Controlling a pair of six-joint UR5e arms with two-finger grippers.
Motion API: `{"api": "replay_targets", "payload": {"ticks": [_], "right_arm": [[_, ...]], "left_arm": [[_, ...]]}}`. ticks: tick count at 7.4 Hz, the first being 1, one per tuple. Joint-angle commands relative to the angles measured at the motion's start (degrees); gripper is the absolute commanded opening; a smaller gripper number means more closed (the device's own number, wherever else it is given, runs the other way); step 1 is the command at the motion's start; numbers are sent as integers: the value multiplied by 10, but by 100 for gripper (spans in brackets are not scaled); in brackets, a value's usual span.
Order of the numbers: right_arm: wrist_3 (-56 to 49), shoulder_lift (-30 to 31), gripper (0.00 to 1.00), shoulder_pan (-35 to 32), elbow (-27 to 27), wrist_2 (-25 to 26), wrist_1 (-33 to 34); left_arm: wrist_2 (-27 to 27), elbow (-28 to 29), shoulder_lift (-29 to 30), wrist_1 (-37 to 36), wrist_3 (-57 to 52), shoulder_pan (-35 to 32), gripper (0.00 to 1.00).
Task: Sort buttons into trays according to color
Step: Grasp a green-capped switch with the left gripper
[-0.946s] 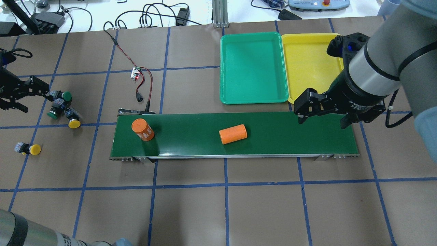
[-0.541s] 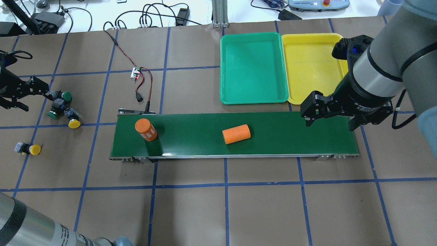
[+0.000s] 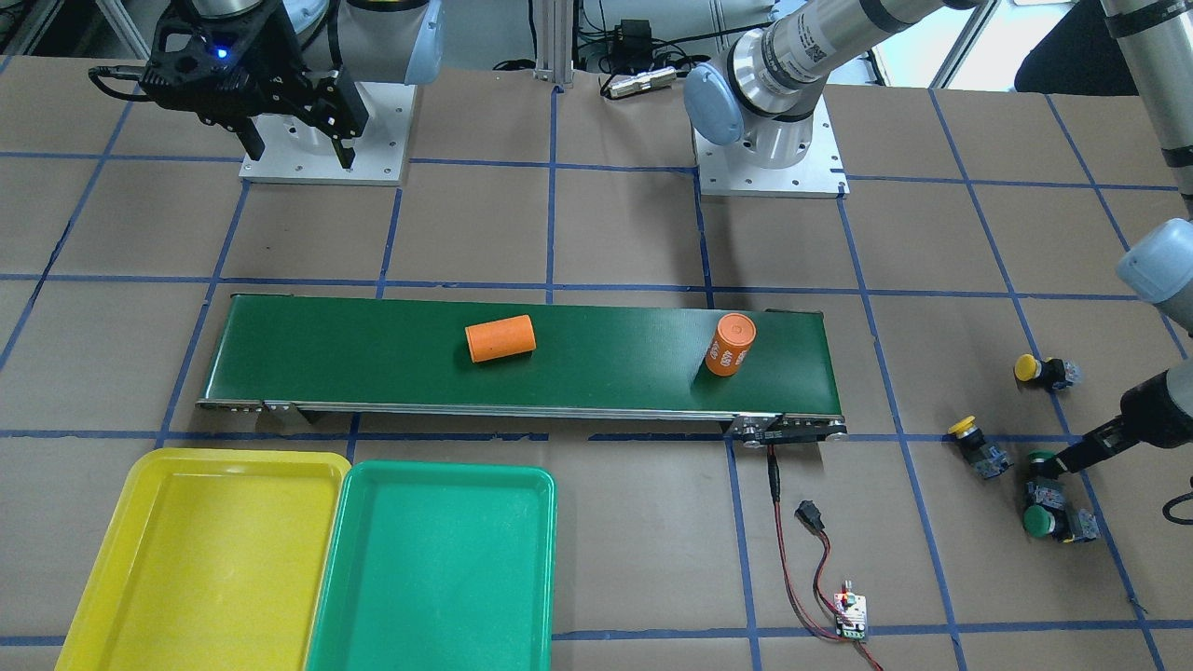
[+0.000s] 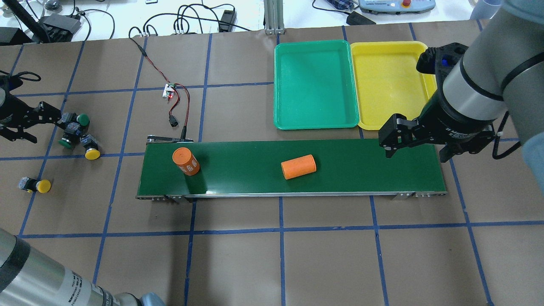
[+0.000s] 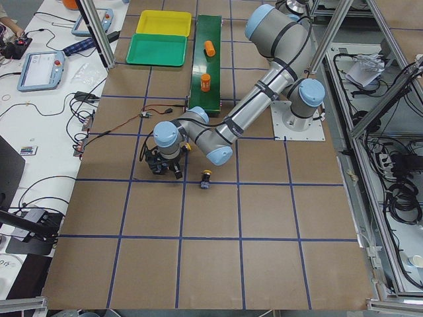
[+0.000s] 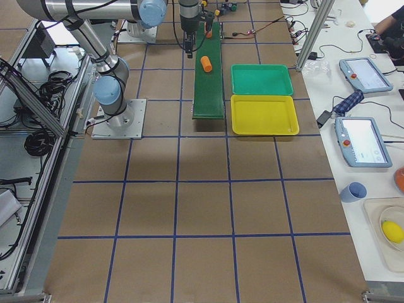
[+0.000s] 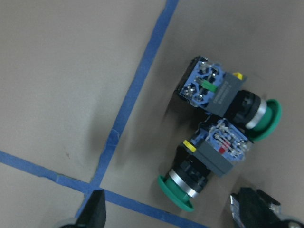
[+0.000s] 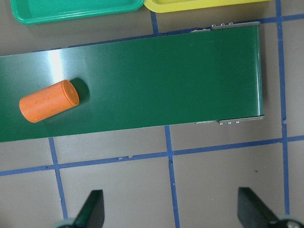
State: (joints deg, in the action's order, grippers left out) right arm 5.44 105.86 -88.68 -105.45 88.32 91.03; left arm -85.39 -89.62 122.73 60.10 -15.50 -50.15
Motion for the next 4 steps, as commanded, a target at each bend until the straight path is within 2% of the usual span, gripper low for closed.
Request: {"api": "replay_targets", "payload": {"ticks": [1, 4], "right_arm": [[0, 1, 100, -1, 1, -1, 6], [2, 1, 100, 0, 1, 1, 6]], "left_arm": [[0, -3, 7, 2, -52, 1, 100], [0, 0, 27, -4, -212, 2, 100]]}}
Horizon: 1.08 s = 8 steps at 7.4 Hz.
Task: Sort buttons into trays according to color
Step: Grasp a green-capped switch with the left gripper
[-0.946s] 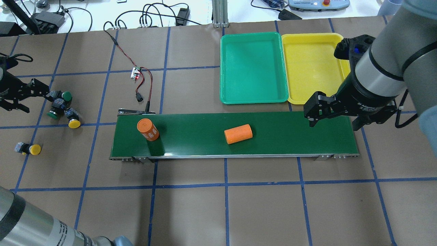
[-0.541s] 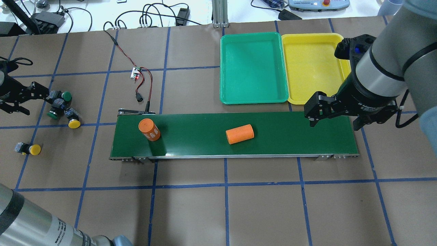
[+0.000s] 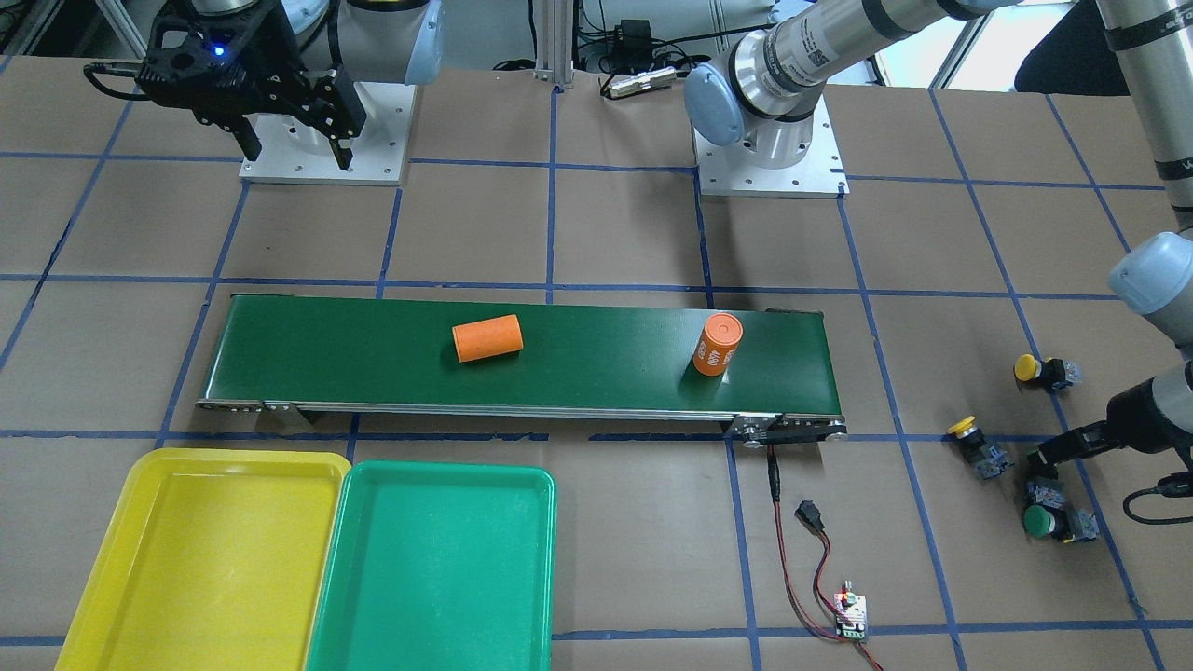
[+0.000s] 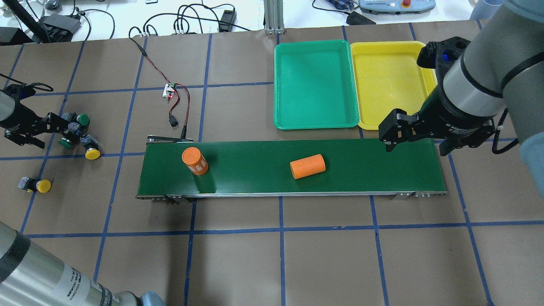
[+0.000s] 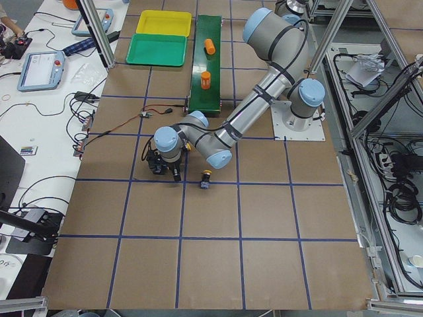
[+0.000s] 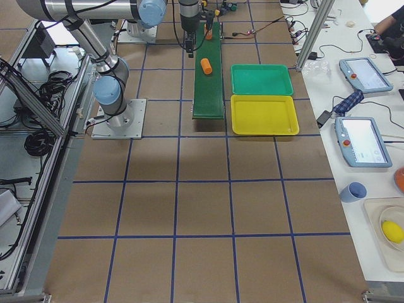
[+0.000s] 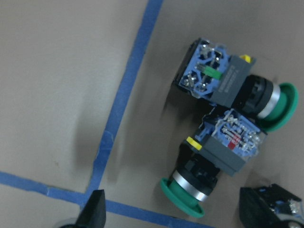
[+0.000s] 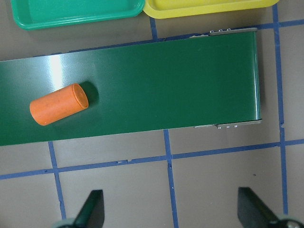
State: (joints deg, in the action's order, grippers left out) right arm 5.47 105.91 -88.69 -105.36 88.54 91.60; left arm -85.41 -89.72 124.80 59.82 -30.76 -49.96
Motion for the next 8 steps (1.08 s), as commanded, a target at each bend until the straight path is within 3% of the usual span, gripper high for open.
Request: {"api": "replay_targets", "payload": {"ticks": [1, 6, 8], "right_arm": [[2, 1, 100, 0, 1, 0, 0], [9, 3, 100, -1, 1, 8, -9], [3, 6, 100, -1, 2, 10, -7]], "left_arm": [[1, -1, 6, 0, -105, 0, 100], [2, 1, 11, 1, -235, -6, 97], [1, 2, 11, 1, -249, -6, 40]]}}
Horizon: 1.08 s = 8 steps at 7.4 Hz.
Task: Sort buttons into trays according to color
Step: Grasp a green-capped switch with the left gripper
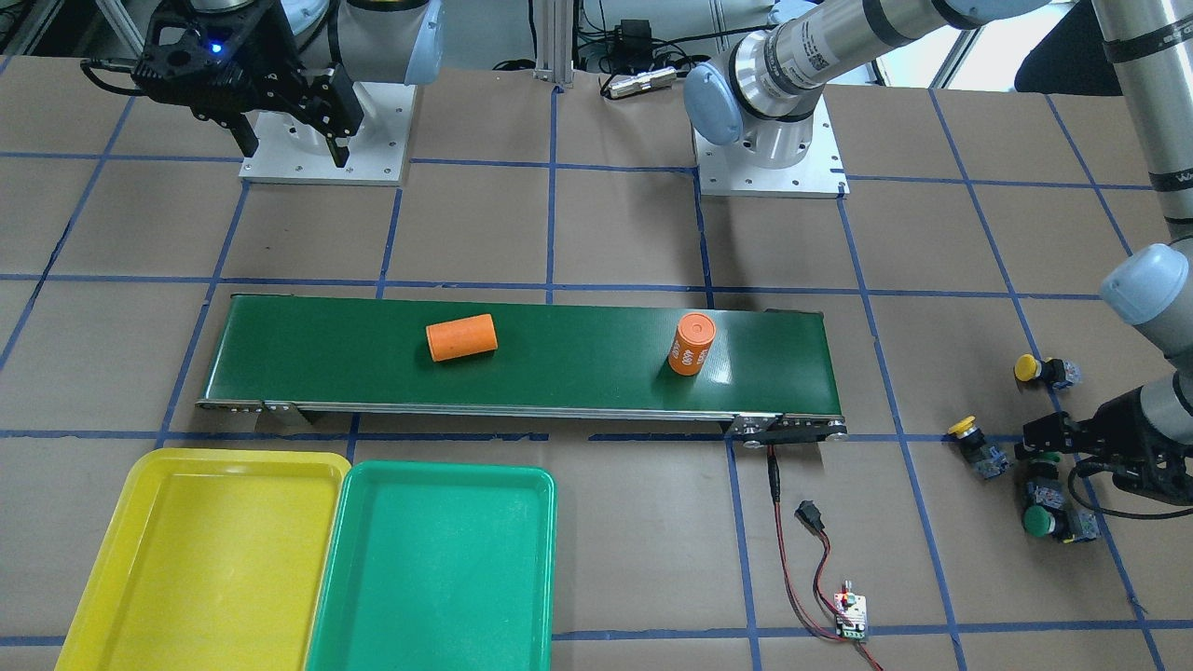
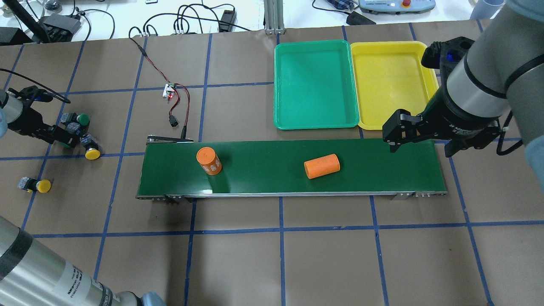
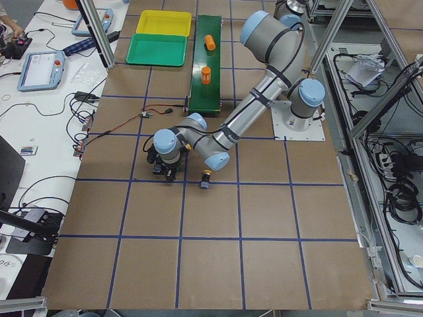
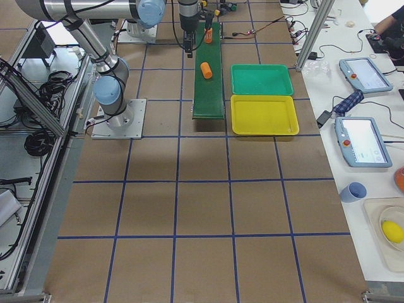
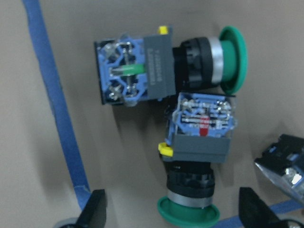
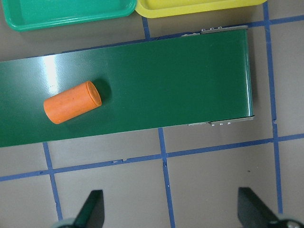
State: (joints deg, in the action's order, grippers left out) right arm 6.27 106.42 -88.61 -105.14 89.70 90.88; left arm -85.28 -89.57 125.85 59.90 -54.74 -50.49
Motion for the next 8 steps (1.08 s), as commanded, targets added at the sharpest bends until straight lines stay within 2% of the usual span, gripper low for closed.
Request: {"api": "replay_targets", "payload": {"ticks": [1, 2, 3, 4, 5, 6, 8], "right_arm": [[-7, -4, 100, -1, -5, -1, 3], [-6, -3, 100, 0, -5, -6, 6], [-8, -3, 100, 0, -6, -1, 0], [-8, -3, 100, 1, -3, -1, -1], [-8, -3, 100, 1, -4, -3, -3], [-6, -3, 100, 1, -3, -5, 1], [1, -2, 100, -1, -5, -5, -3]], "left_arm": [[1, 0, -1, 2, -10, -2, 22], [3, -1, -5, 4, -9, -3, 6], [5, -1, -22, 34, -4, -5, 1], [13, 4, -44, 96, 3, -3, 0], [14, -9, -77, 110, 34, -4, 0], [18, -49, -118, 119, 65, -7, 0], [19, -155, -217, 112, 184, -63, 0]]}}
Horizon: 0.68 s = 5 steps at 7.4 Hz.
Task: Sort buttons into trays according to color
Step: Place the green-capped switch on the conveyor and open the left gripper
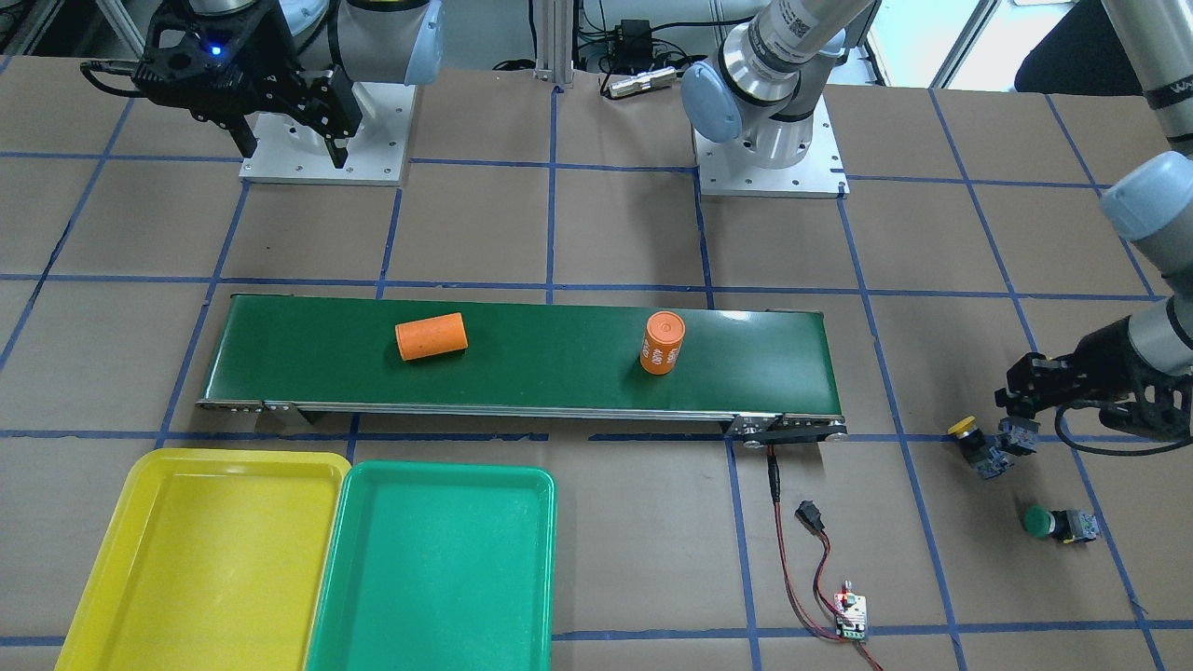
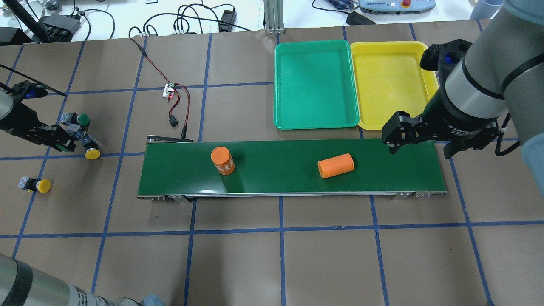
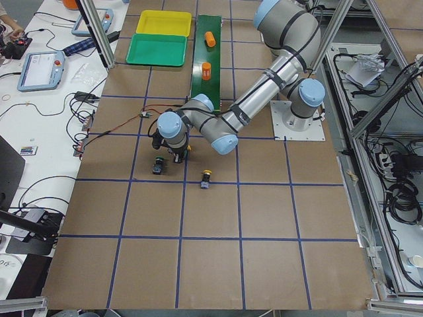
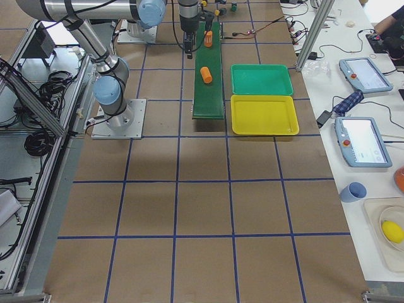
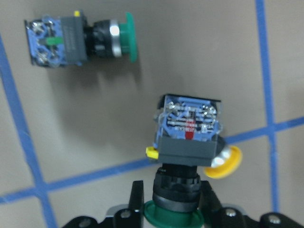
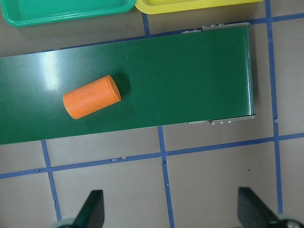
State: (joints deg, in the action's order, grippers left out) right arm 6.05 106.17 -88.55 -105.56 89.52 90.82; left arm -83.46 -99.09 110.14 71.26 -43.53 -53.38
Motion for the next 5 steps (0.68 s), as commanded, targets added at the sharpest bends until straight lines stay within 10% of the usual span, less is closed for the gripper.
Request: {"api": "replay_targets", "payload": {"ticks": [1, 5], "right_arm": [[-5, -1, 100, 0, -3, 2, 1], [1, -18, 100, 0, -8, 5, 5]], "left_arm": [[1, -99, -101, -3, 151, -81, 0], [37, -218, -158, -135, 430, -248, 0]]}}
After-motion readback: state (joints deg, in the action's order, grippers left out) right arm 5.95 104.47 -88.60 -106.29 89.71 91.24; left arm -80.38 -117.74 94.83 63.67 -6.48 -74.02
